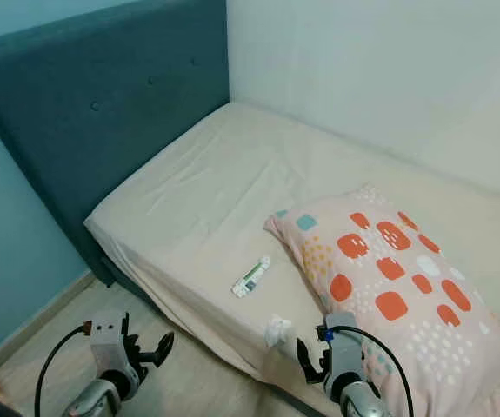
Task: Clean up the room
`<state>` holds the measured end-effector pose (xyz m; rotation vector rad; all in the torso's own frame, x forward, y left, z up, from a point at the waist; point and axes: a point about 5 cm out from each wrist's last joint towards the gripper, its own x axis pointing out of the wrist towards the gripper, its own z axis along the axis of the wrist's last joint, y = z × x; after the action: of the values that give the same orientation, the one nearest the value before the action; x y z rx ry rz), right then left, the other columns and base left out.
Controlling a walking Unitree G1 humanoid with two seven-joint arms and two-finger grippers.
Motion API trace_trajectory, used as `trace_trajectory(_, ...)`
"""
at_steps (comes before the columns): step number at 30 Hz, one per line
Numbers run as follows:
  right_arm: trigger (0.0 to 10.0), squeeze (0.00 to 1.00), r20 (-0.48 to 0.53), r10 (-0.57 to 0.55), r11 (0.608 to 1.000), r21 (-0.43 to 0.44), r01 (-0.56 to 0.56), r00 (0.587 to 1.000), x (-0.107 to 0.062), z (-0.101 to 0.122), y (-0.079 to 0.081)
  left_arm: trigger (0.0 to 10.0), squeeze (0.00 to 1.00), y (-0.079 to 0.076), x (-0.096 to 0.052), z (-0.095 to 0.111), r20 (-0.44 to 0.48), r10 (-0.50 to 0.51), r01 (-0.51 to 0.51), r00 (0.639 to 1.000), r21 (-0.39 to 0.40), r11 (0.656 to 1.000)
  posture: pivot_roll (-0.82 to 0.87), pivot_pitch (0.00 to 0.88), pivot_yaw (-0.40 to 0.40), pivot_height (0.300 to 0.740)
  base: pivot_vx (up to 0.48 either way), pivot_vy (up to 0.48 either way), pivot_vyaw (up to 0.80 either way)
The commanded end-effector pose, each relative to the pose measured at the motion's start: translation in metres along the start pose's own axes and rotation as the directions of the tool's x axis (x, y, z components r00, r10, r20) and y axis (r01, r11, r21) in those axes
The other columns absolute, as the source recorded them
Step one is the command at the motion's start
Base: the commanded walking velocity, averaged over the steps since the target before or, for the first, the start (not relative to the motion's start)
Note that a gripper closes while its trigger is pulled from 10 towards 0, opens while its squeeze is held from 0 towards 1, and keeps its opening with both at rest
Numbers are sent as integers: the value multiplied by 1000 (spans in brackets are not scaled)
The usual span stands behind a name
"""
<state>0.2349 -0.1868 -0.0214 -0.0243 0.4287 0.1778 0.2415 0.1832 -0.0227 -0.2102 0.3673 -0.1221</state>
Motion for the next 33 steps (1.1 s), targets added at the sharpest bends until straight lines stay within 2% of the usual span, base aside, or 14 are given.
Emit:
trace_trajectory(1, 10000, 0, -36, -1, 1000, 3, 1, 999, -3, -8, -1, 10000, 0, -4, -4, -10, -27, -3, 2, 1000, -13, 1000, -107, 149, -62, 740, 0, 0, 0)
trace_trajectory(33, 10000, 0, -51, 7, 1000, -9, -8, 999, -4, -10, -1, 10000, 0, -6, -4, -13, -39, -10, 10, 999, -18, 1000, -112, 146, -71, 740, 0, 0, 0)
